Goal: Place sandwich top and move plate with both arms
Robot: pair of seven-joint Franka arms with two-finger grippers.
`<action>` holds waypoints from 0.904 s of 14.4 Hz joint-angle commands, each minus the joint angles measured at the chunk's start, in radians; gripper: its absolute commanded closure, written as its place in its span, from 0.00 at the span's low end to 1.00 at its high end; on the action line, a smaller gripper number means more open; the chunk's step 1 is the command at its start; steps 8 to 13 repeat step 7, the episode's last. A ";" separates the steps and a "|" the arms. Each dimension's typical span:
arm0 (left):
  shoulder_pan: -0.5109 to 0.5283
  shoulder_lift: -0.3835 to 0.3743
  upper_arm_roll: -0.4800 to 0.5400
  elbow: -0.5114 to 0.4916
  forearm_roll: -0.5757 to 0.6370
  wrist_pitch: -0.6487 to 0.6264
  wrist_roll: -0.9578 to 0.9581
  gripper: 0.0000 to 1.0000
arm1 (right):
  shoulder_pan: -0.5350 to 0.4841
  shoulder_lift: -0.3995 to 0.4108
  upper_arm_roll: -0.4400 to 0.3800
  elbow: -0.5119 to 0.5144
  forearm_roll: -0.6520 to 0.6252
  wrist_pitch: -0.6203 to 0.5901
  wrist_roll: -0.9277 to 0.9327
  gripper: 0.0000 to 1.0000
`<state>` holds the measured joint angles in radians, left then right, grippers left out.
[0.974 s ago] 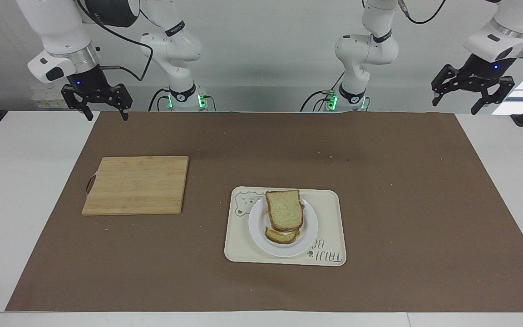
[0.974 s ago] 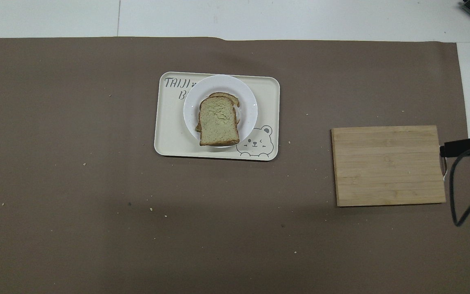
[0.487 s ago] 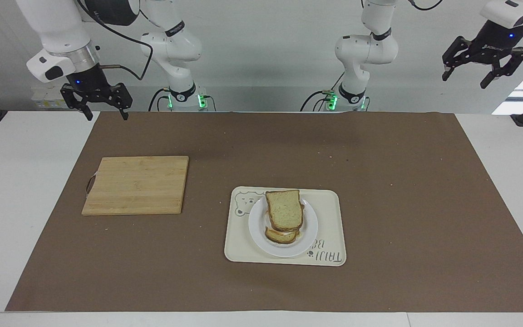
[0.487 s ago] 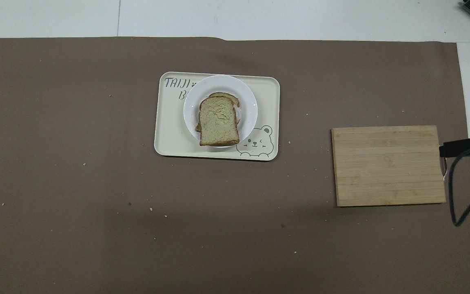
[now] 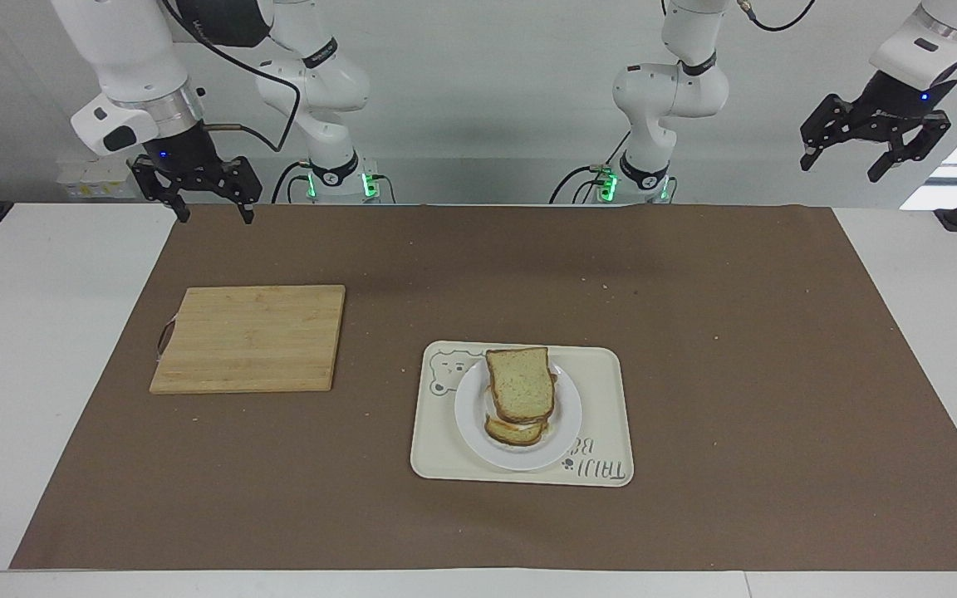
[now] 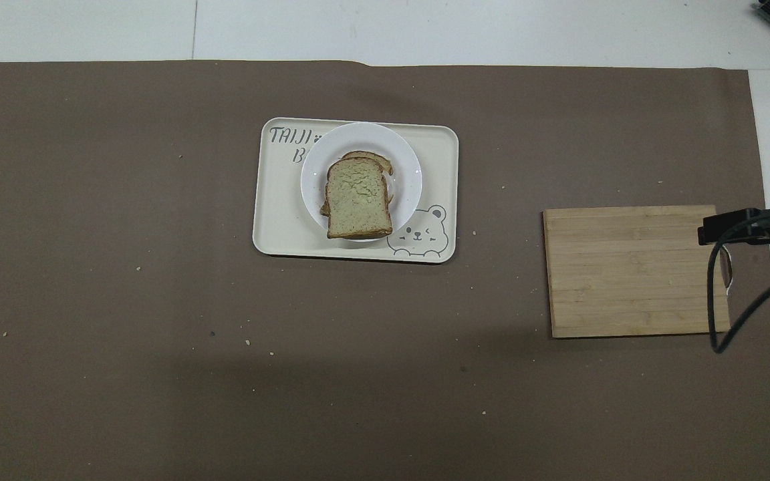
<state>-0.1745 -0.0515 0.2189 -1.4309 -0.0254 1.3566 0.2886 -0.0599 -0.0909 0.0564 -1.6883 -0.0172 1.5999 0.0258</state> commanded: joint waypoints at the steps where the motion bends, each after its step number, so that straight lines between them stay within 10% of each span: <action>1: 0.000 -0.050 -0.009 -0.080 0.009 0.036 -0.074 0.00 | 0.025 -0.010 0.003 0.002 -0.023 -0.038 0.052 0.00; 13: -0.002 -0.071 -0.013 -0.111 0.009 0.055 -0.089 0.00 | 0.025 -0.015 0.003 0.018 -0.030 -0.066 0.037 0.00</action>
